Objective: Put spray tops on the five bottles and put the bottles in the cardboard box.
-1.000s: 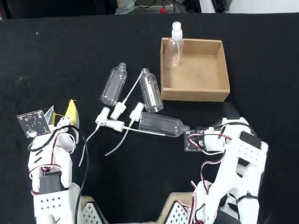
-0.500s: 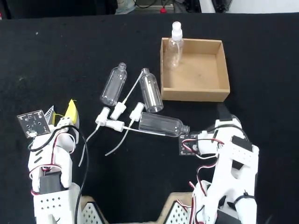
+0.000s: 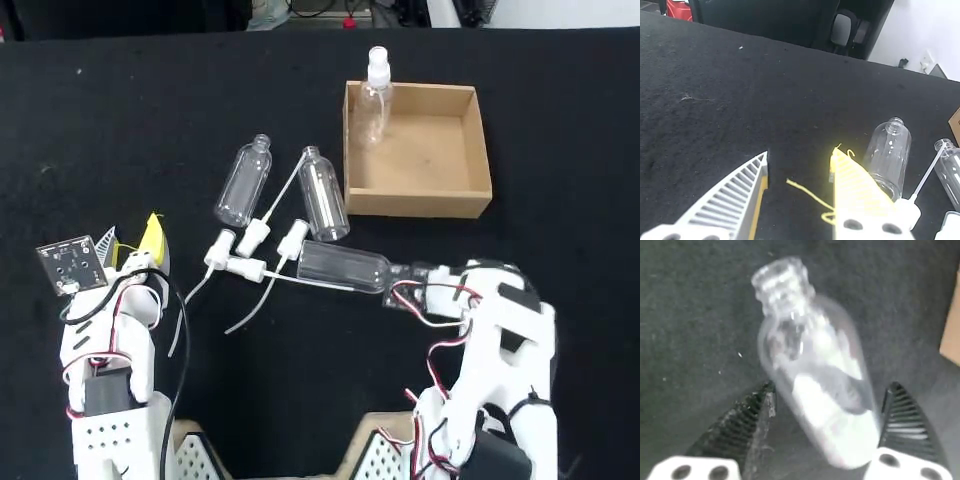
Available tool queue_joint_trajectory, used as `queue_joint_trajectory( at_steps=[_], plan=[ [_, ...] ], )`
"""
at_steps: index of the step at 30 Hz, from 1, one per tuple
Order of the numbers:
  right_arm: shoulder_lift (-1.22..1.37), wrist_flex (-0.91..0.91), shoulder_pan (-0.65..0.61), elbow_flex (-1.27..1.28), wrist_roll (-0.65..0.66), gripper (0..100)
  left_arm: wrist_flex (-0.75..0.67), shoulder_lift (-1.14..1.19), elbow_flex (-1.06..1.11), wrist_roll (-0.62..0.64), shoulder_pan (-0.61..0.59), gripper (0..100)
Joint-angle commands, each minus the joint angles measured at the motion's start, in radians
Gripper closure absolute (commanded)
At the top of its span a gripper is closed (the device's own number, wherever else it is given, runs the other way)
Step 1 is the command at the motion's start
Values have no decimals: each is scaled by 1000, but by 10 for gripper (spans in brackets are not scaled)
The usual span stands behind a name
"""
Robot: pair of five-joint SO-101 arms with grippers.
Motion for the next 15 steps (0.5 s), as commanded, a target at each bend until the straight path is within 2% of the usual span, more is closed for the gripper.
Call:
queue_joint_trajectory(
  at_steps=[1,4,10,15],
  plan=[
    [4,126,72,-97,-52,688,5,-8,19,-2,12,805],
    [4,224,129,-160,-189,688,5,-8,19,-2,12,805],
    [10,400,219,-243,-569,688,5,-8,19,-2,12,805],
    [10,539,245,-246,-703,688,5,-8,19,-2,12,805]
  ],
)
